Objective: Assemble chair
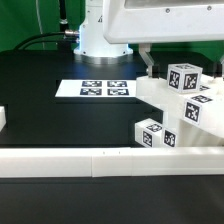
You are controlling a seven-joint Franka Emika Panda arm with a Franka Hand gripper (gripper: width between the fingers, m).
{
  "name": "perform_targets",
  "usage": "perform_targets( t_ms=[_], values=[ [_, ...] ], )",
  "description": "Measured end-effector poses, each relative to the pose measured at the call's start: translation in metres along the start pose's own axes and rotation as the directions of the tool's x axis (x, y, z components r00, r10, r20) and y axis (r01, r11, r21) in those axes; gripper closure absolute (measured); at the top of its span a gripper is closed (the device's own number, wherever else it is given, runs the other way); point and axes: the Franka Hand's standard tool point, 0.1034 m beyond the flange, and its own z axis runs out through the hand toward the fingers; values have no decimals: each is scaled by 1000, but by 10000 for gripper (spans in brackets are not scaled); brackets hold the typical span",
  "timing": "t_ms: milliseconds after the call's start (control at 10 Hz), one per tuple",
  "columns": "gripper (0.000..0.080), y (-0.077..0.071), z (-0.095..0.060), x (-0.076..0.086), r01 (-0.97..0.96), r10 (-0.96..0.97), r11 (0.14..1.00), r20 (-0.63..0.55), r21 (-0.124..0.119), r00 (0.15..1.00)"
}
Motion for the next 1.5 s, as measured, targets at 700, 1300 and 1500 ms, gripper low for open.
perform_targets(
  t_ms=[700,1300,1500],
  values=[
    [415,4,1,0,259,-259,966,0,-11,966],
    [516,4,1,0,-172,172,985,-9,-8,985],
    [515,-2,1,-1,-419,419,908,-22,-7,908]
  ],
)
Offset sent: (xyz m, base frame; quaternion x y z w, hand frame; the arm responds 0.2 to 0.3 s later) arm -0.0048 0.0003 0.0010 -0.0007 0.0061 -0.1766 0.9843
